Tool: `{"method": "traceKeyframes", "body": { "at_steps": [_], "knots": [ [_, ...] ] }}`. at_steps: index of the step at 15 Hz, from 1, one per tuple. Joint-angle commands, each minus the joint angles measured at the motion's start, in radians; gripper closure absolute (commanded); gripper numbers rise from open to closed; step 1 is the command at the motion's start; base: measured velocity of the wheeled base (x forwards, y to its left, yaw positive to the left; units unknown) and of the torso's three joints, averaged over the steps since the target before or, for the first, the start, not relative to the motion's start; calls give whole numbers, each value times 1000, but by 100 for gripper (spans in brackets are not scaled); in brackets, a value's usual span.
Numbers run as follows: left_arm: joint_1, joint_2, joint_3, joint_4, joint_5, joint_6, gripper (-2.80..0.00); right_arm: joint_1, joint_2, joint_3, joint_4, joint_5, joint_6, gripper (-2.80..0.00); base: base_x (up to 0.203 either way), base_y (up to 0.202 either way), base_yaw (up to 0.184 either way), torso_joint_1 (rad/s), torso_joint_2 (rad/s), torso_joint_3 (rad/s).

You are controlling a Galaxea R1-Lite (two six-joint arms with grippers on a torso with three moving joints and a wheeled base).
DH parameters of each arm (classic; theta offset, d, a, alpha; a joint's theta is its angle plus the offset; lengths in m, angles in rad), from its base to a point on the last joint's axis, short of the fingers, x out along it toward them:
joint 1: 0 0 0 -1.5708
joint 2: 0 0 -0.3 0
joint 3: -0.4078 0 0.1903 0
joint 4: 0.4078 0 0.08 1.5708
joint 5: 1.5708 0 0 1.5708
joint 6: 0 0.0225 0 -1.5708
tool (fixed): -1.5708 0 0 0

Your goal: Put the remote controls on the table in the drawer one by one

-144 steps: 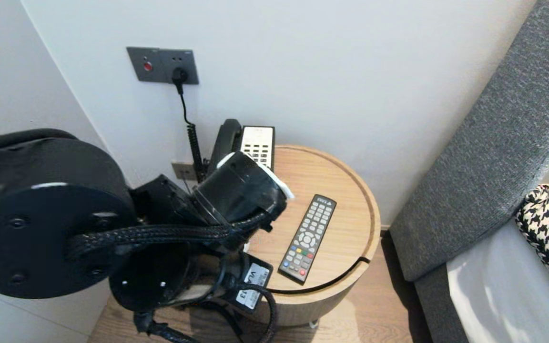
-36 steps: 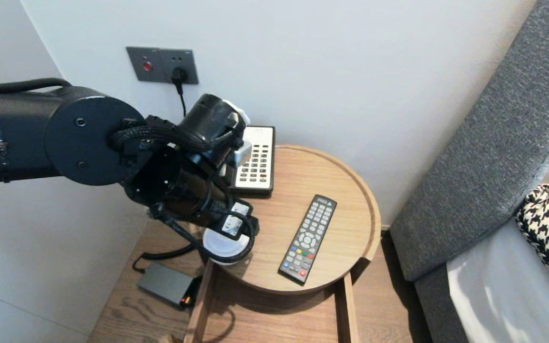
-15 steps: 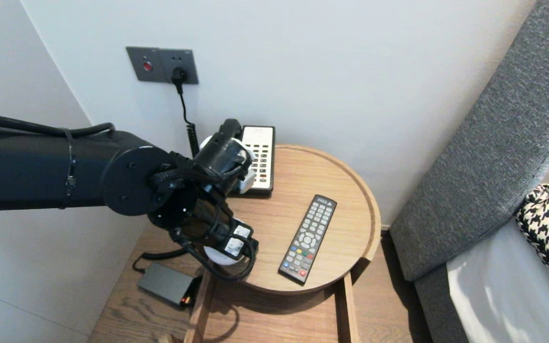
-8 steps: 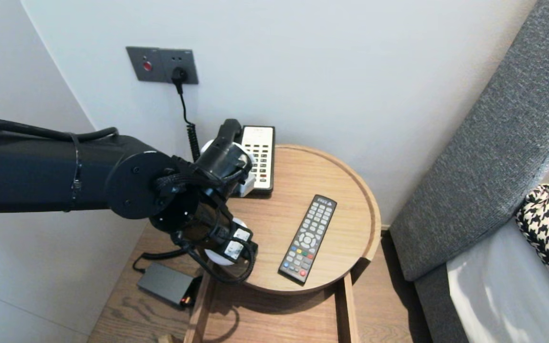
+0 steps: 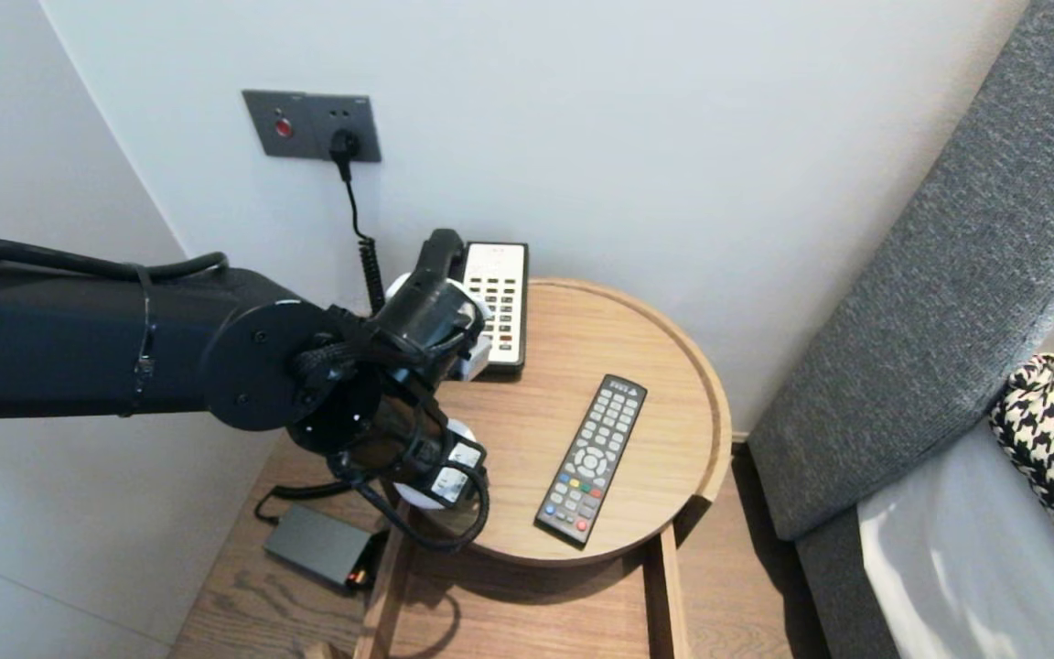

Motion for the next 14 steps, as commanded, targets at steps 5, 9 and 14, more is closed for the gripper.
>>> {"method": "traceKeyframes", "body": {
  "at_steps": [5,9,14],
  "knots": [
    [-13,-78,-16,39,2,2,0,0,1,25,-1,0,0,0,0,0,0,0,0,0],
    [-53,-159,9,65,-32,9,0,0,1,25,-1,0,0,0,0,0,0,0,0,0],
    [-131,-217,166,83,-96,19,0,0,0,25,-1,0,1,0,0,0,0,0,0,0]
  ]
}}
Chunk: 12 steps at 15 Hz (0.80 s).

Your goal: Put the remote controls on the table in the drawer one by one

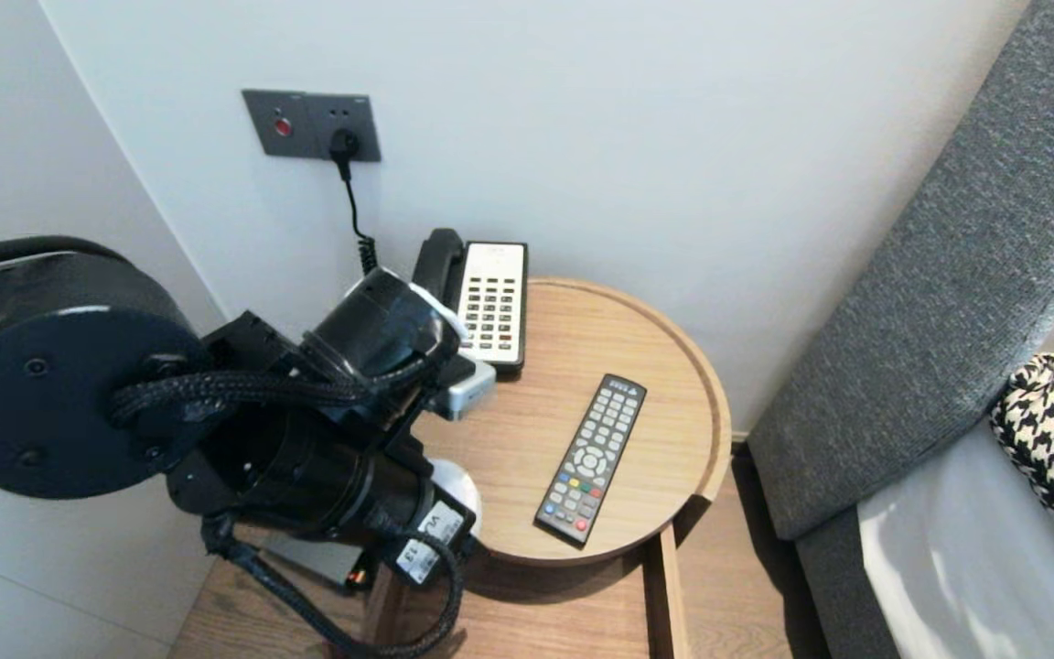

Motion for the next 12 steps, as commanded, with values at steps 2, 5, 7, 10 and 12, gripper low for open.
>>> {"method": "traceKeyframes", "body": {
  "at_steps": [2,5,7,10,12],
  "knots": [
    [-39,-30,159,-60,-7,-3,0,0,1,25,-1,0,-1,0,0,0,0,0,0,0],
    [-78,-26,283,-152,-9,-5,0,0,1,26,-1,0,0,0,0,0,0,0,0,0],
    [-99,-9,316,-188,-12,-8,0,0,0,26,-1,0,-1,0,0,0,0,0,0,0],
    [-116,26,332,-203,-22,-14,0,0,1,25,-1,0,1,0,0,0,0,0,0,0],
    [-128,46,332,-206,-23,-33,0,0,1,25,-1,0,-1,0,0,0,0,0,0,0]
  ]
}}
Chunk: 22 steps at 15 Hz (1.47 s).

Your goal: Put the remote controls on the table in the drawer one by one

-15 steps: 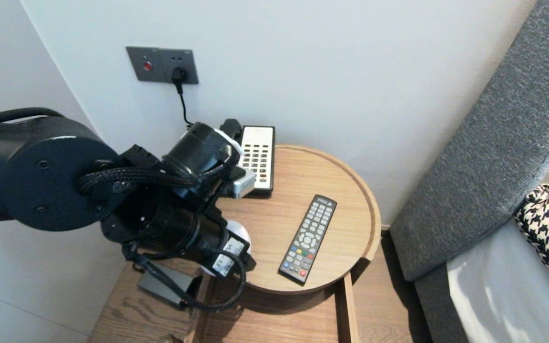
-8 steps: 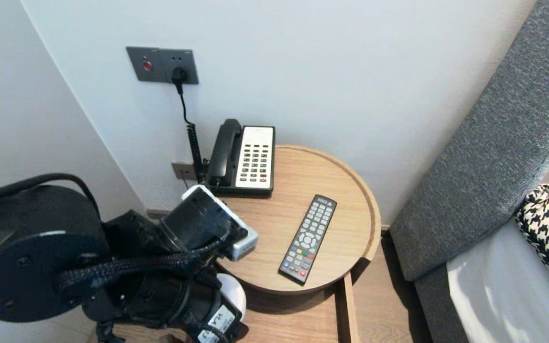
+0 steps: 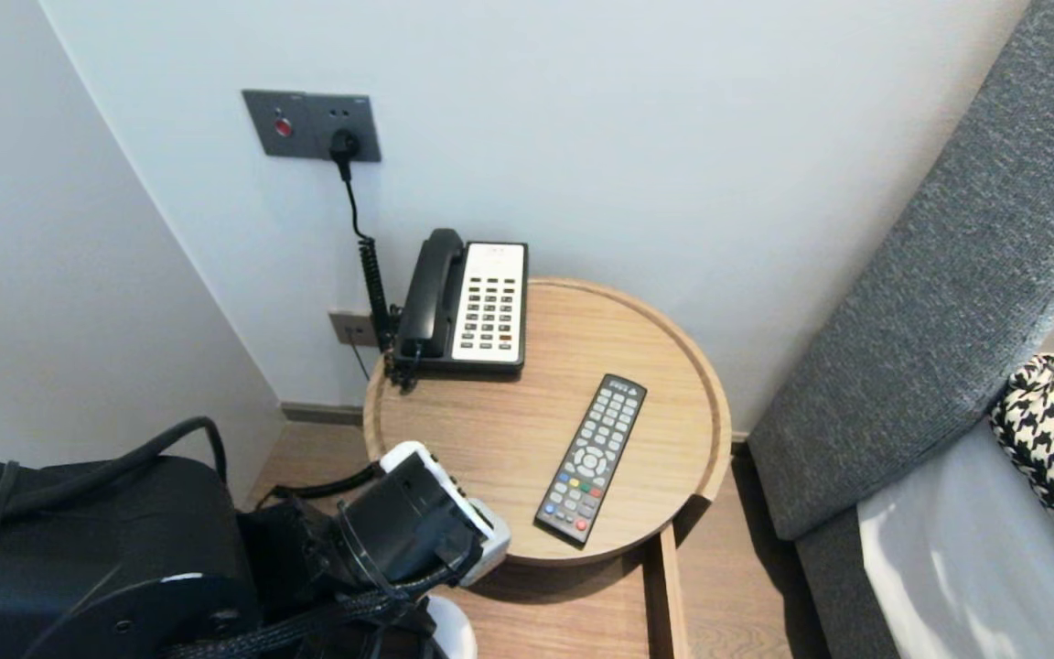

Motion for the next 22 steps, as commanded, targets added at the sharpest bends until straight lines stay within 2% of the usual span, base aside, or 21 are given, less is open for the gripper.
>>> {"method": "traceKeyframes", "body": {
  "at_steps": [1,3,6,7,14,18,22],
  "knots": [
    [-12,35,2,2,-1,-16,0,0,1,25,-1,0,0,0,0,0,0,0,0,0],
    [-20,49,12,-15,-22,-19,0,0,1,25,-1,0,0,0,0,0,0,0,0,0],
    [-26,87,61,-196,-21,-8,0,0,0,25,-1,0,1,0,0,0,0,0,0,0],
    [-26,103,73,-222,-20,-2,0,0,1,25,-1,0,1,0,0,0,0,0,0,0],
    [-26,158,91,-243,-23,8,0,0,1,25,-1,0,0,0,0,0,0,0,0,0],
    [-26,191,136,-358,-22,9,0,0,1,26,-1,0,0,0,0,0,0,0,0,0],
    [-26,222,139,-362,-25,8,0,0,1,26,-1,0,0,0,0,0,0,0,0,0]
  ]
}}
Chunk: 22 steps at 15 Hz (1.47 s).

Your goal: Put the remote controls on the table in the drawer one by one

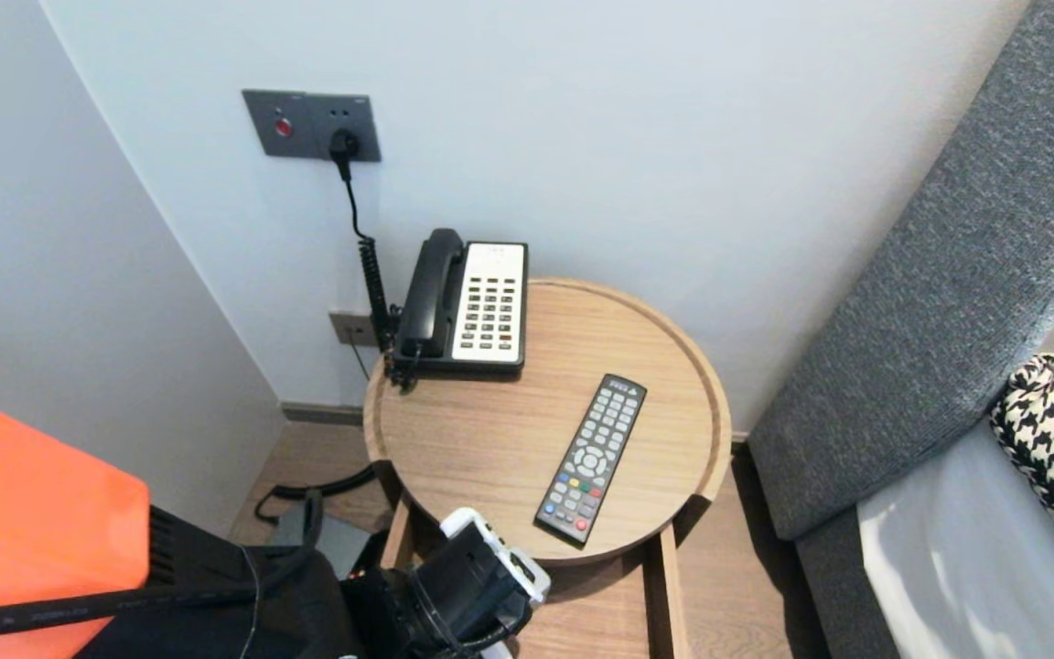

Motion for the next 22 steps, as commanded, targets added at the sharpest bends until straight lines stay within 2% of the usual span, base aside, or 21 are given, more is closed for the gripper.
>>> {"method": "traceKeyframes", "body": {
  "at_steps": [1,9,14,22],
  "knots": [
    [0,24,1,1,-1,-1,0,0,1,25,-1,0,1,0,0,0,0,0,0,0],
    [0,35,9,-1,-44,-4,0,0,1,25,-1,0,1,0,0,0,0,0,0,0],
    [0,20,8,1,-43,-4,0,0,1,25,-1,0,1,0,0,0,0,0,0,0],
    [14,13,-75,113,-98,-3,0,0,1,25,-1,0,0,0,0,0,0,0,0,0]
  ]
}}
